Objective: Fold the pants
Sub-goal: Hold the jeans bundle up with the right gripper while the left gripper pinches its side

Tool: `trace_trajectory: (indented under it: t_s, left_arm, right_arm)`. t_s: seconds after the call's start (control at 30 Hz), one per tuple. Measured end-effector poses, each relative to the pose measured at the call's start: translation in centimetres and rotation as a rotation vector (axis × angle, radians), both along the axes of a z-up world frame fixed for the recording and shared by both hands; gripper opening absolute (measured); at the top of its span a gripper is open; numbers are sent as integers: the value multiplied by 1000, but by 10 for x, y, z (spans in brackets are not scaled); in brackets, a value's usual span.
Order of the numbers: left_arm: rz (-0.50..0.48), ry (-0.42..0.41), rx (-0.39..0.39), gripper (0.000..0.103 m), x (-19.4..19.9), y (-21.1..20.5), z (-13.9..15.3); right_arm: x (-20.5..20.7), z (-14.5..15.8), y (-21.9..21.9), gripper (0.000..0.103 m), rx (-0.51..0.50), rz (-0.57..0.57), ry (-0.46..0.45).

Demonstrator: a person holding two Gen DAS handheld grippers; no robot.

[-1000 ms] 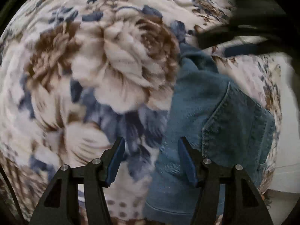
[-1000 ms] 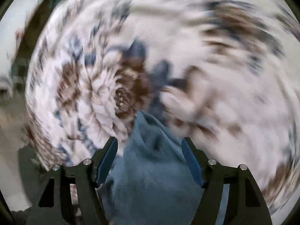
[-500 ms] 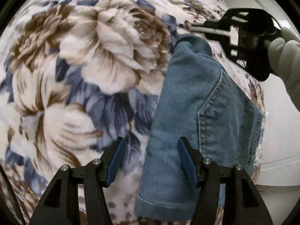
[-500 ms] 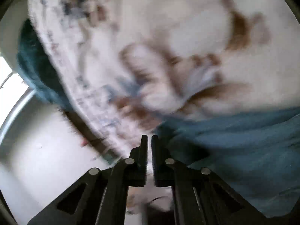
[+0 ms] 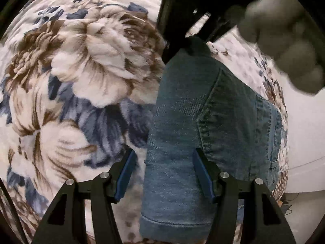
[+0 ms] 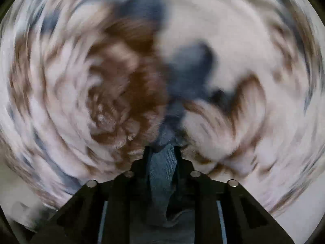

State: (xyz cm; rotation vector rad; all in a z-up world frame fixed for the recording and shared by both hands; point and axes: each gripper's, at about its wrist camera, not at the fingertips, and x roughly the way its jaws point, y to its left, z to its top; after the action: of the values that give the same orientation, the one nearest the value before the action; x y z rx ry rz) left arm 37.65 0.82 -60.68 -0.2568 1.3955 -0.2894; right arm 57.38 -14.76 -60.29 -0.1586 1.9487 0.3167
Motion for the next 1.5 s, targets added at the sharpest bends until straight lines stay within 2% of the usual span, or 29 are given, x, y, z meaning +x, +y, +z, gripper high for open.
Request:
trace_trajectory:
  t_s: [0.07,0.13,0.17,0.2,0.27,0.33,0.4,0.43,0.5,0.57,0.63,0.67,0.77,0.8,0.83,0.87,0.9,0.93,0.97,1.0,1.03,1.1,1.17,1.23,1.3,1.37,1.4,1.47,1.5]
  left_arm:
    - [-6,-5,-17,56,-2,2,3]
    - [8,-7,-60,57,5,13,9]
    - [37,2,-96,60,9,23,11]
    - [80,27,-167,69,20,36,8]
    - [120,59,-280,71,41,50,-4]
    - [99,106,-437,72,62,52,-18]
    - [59,132,-553,72,79,45,-28]
    - [13,130,-579,74,85,36,-31]
    - [-68,117,-572,77,91,21,-33]
    - [-102,101,-529,79,94,7,-32]
    - [-82,124,-533,79,94,7,-35]
    - [-57,141,-530,77,94,13,-37]
    - [-20,143,-498,77,86,24,-33]
    - [-11,144,-487,77,83,27,-30]
    - [0,140,-477,77,80,28,-26]
    - [11,135,-460,77,78,30,-24]
    - [18,128,-445,77,74,30,-20]
    - [18,119,-442,77,69,30,-18]
    - [15,114,-435,77,65,30,-16]
    - [1,114,-416,77,62,25,-15]
    - [-9,118,-418,77,61,20,-16]
    - [-25,144,-420,77,55,12,-25]
    - [-43,156,-430,77,51,9,-28]
    - [-52,146,-411,77,45,5,-28]
    - [-51,142,-409,77,44,5,-29]
    - [-42,141,-409,77,44,7,-30]
    - [-42,140,-405,77,43,8,-29]
    - [-50,140,-389,77,39,9,-29]
    - [-60,137,-381,77,36,10,-27]
  right_arm:
    - [10,11,-40,12,129,-256,75]
    - [8,18,-76,11,236,-441,126]
    - [6,21,-85,11,269,-468,136]
    - [3,23,-91,11,292,-492,138]
    - [-1,24,-98,11,331,-525,149]
    - [-9,23,-99,11,344,-529,140]
    - [-10,25,-100,11,346,-513,132]
    - [-9,26,-100,11,350,-507,131]
    - [-6,27,-106,11,355,-533,145]
    - [-3,19,-119,11,396,-625,185]
    - [-2,13,-149,7,462,-794,218]
    - [2,16,-156,7,462,-804,193]
    - [16,48,-144,9,428,-571,42]
    - [16,56,-130,18,443,-476,46]
    - [13,62,-117,41,444,-390,59]
    - [10,67,-109,57,432,-324,60]
    - [4,69,-93,76,406,-236,52]
    - [-1,68,-79,75,383,-171,46]
    - [-8,64,-67,67,346,-104,41]
    - [-14,56,-59,19,293,-73,42]
    - [-17,48,-59,11,270,-76,67]
    - [-12,38,-78,7,271,-237,61]
    - [-8,30,-117,5,301,-512,86]
    - [-18,11,-143,5,382,-722,203]
    - [-25,5,-151,6,418,-788,255]
    - [-18,12,-149,8,422,-745,242]
    - [-11,16,-144,13,415,-696,221]
    - [6,27,-127,42,376,-567,146]
    - [12,29,-115,65,342,-505,125]
